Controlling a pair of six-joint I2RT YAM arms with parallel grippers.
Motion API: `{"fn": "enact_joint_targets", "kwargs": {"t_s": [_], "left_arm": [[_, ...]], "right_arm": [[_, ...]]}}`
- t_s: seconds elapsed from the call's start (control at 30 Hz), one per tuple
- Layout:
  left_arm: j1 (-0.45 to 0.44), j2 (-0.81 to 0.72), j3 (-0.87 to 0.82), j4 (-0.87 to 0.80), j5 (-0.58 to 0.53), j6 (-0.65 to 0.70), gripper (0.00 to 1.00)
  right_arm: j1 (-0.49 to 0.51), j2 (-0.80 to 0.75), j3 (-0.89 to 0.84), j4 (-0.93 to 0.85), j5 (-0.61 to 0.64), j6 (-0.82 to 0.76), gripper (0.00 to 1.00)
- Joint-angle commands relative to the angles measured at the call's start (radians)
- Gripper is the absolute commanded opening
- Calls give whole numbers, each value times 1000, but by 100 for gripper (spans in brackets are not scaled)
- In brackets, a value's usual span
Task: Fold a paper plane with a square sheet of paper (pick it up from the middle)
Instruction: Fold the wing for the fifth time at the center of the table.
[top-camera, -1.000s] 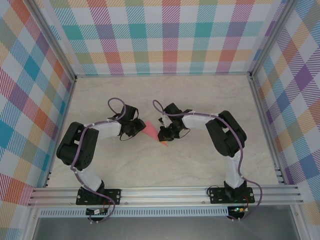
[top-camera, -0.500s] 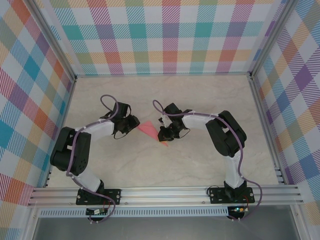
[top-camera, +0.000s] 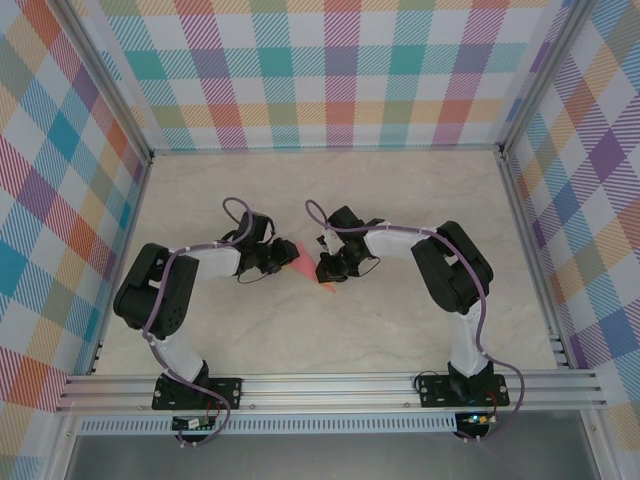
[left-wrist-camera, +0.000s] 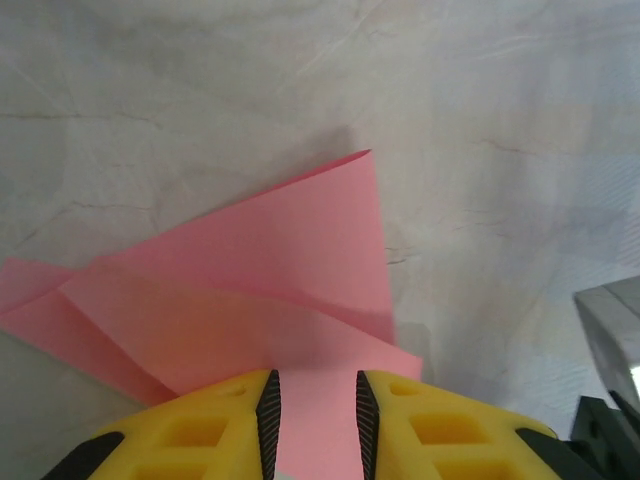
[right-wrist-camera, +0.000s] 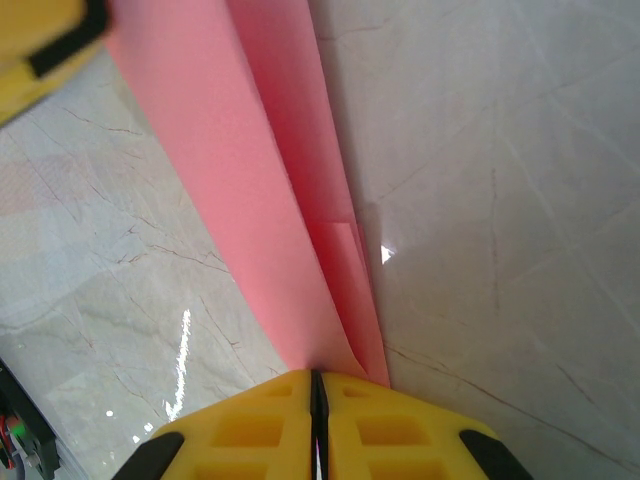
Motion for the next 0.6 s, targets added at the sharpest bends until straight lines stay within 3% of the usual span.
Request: {"fn": "enact_joint_targets", "kwargs": {"t_s": [0.0, 0.2, 0.57], "left_arm": [[-8, 10, 43, 17, -13, -2, 29], [-2, 6, 55, -107, -193, 4, 29], [43, 5, 35, -182, -330, -36, 30]], "right_arm": [[4, 102, -63, -101, 171, -10, 10], [4, 108, -59, -103, 173, -10, 10], [4, 111, -52, -108, 177, -12, 10]]}}
